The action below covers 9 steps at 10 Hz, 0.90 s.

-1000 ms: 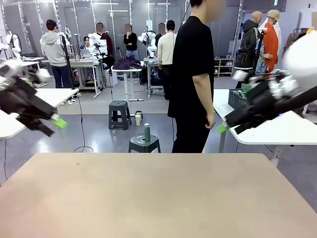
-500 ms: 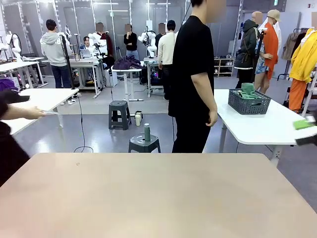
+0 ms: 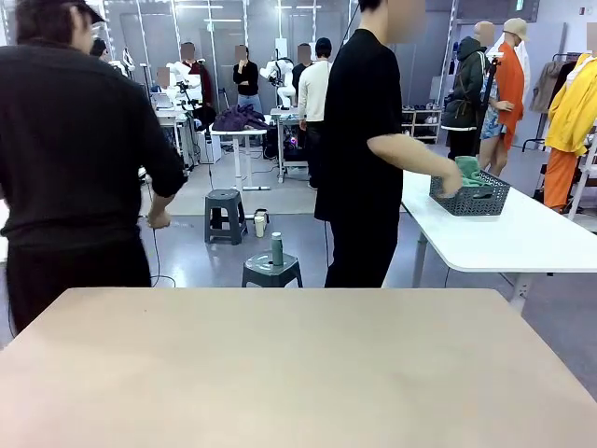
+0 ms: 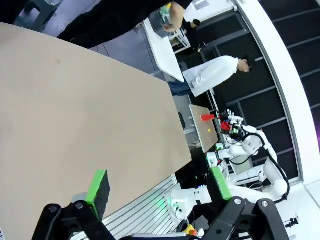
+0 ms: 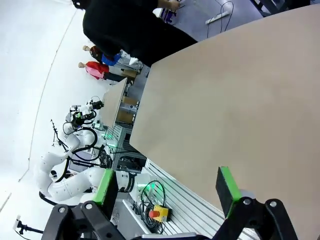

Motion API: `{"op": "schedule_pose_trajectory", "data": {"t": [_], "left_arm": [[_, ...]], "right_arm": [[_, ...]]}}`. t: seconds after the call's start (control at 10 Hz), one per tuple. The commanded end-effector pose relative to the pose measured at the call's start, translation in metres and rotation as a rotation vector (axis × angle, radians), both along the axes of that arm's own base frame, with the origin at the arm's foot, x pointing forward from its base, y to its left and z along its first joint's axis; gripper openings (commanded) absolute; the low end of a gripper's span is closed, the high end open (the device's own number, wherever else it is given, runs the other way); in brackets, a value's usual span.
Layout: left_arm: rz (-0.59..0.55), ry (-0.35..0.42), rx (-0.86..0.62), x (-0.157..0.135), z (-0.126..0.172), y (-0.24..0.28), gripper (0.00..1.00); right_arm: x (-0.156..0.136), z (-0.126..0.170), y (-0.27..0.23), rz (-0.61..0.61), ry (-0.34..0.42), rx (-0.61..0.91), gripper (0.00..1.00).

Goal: Fold the towels and place them in the basket.
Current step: When a person lays out a Towel with hook on the table, fold it in half twice.

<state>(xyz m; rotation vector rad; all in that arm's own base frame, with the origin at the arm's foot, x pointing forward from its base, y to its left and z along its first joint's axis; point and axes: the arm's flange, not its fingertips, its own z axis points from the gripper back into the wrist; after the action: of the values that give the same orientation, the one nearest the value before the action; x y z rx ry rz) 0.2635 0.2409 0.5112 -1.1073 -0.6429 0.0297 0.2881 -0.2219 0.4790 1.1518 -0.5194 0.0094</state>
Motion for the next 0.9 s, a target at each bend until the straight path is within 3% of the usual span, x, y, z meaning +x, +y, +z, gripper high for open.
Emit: {"op": "schedule_pose_trajectory", "data": {"t": [0.0,0.8], "left_arm": [[-0.029,-0.004,0.016,0.0012,0.0047,-0.0065,1.00],[-0.029,-0.004,0.016,0.0012,0.0047,-0.0065,1.00]], "right_arm": [[-0.0017,0.0001,-0.0001,0.001,0.004,0.004,1.00],[-0.0017,0.0001,-0.0001,0.001,0.004,0.004,1.00]]}}
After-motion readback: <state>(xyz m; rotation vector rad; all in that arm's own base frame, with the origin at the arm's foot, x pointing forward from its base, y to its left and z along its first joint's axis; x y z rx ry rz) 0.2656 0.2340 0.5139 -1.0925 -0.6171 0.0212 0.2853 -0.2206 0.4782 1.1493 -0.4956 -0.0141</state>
